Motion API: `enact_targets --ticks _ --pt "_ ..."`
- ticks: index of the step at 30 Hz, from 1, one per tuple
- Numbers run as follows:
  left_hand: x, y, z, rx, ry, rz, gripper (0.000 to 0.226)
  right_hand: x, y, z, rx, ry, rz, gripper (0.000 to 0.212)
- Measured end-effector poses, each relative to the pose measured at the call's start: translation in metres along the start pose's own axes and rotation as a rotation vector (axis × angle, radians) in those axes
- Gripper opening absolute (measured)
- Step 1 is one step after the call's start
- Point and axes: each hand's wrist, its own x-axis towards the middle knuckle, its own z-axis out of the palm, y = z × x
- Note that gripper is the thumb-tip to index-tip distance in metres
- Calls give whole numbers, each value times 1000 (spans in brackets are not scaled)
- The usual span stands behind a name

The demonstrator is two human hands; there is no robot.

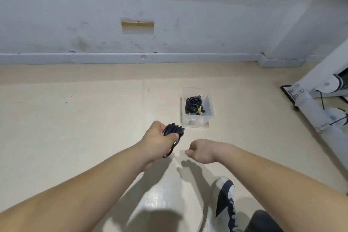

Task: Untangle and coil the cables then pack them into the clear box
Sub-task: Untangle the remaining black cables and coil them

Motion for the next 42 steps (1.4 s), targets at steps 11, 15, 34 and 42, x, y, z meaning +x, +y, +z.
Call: enact_targets --ticks 11,15,34,42 --pt "78 -57 10 2 -76 -80 24 136 62 68 -127 -60 133 44" --pt "92 -66 14 -64 -31 -152 28 153 75 100 -60 -6 115 37" --pt "45 -16 -24 25 66 48 24 72 -33 -42 1231 369 2 20" --pt "-35 46 -84 311 88 245 24 -65 -88 -109 1260 189 -362 23"
